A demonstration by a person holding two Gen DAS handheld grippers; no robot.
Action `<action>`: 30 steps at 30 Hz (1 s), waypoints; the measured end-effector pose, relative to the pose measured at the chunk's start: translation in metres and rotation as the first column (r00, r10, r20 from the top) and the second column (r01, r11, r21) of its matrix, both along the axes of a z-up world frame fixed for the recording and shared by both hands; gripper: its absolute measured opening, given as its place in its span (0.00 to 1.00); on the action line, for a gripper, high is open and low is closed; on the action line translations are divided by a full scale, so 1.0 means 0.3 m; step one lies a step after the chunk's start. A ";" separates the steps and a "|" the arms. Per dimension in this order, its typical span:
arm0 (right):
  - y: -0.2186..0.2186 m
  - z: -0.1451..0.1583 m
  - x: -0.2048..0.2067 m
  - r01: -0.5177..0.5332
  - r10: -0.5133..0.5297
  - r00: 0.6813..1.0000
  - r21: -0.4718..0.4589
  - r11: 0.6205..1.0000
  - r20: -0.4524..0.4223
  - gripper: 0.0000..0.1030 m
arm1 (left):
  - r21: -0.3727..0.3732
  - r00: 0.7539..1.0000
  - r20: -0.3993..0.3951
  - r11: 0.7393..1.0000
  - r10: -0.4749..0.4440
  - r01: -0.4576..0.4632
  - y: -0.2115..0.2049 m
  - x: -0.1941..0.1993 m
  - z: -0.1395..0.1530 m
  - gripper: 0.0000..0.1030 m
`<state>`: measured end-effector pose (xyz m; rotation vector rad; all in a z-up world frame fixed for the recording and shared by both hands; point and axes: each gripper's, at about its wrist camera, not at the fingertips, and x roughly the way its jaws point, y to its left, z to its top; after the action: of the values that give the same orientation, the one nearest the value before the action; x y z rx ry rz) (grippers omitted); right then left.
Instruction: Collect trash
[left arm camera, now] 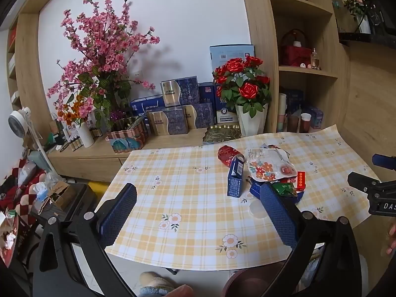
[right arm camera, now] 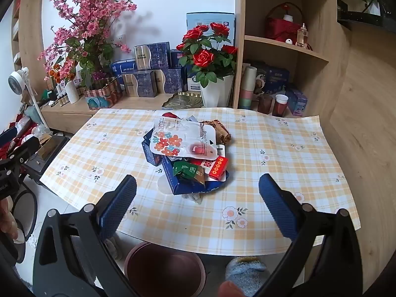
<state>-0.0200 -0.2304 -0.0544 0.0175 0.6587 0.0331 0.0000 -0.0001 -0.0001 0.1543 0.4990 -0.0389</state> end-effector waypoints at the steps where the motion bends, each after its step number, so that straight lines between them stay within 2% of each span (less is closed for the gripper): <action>1: 0.001 0.000 0.000 0.000 0.000 1.000 0.001 1.000 0.000 0.95 | 0.000 1.000 0.002 1.000 0.001 -0.001 0.000 0.000 0.000 0.95; 30: 0.041 0.015 -0.009 -0.008 0.008 1.000 0.000 1.000 0.003 0.95 | -0.004 1.000 -0.003 1.000 -0.003 0.002 0.000 -0.001 -0.001 0.95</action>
<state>-0.0226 -0.2180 -0.0499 0.0144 0.6559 0.0412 -0.0002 -0.0001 -0.0003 0.1511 0.5019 -0.0425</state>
